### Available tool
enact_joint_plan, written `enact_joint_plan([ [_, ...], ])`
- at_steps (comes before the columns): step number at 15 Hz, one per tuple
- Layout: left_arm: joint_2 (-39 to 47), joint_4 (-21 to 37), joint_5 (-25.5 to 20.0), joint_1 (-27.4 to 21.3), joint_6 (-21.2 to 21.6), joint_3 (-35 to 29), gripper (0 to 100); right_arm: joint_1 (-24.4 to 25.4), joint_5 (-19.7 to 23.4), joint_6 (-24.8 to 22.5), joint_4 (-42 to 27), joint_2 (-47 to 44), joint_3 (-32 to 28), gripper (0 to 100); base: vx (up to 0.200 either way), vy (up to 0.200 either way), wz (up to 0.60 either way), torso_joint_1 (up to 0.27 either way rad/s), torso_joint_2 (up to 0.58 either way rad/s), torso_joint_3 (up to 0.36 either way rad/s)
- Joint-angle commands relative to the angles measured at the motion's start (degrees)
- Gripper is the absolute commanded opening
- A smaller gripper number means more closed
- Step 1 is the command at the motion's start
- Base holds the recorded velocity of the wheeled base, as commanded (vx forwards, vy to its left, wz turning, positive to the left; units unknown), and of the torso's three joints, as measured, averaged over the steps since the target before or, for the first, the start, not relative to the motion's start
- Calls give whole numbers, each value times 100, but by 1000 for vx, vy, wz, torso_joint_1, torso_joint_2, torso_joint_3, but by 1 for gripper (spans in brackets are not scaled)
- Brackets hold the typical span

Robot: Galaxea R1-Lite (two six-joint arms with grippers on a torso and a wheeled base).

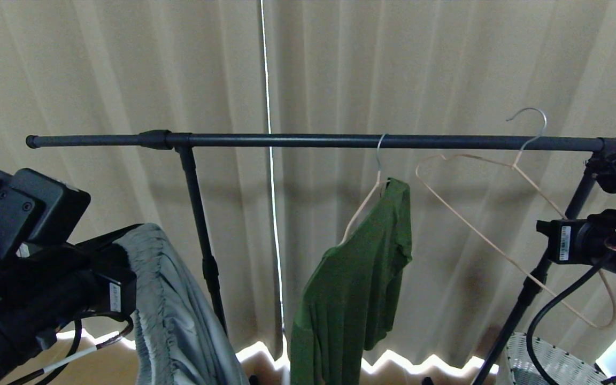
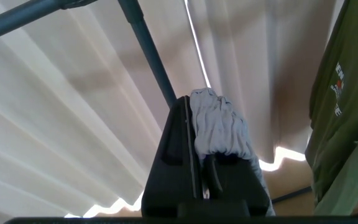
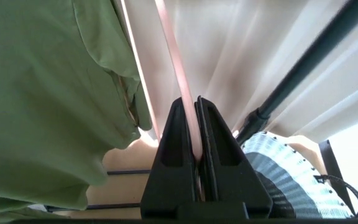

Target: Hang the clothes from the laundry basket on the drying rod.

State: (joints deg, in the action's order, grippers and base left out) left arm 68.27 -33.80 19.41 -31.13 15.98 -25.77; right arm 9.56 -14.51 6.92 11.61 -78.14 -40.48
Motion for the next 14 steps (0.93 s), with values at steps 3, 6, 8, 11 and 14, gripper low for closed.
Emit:
enact_joint_plan([
  [3,117,-3,10,2,1,-33,0,2,9,-156,8,440,225,0,-200,0,0,9,4,1],
  [6,117,-3,10,2,10,-42,0,11,9,-165,0,598,313,0,-200,0,0,-9,-1,1],
  [8,117,-3,10,2,37,-42,0,20,9,-165,8,634,375,0,-200,0,0,-2,0,-5],
  [11,125,-3,10,2,45,-51,0,29,18,-156,8,651,427,0,-200,0,0,-1,1,2],
  [14,169,-3,10,2,54,-33,0,73,36,-139,26,660,419,0,-133,0,0,-2,2,3],
])
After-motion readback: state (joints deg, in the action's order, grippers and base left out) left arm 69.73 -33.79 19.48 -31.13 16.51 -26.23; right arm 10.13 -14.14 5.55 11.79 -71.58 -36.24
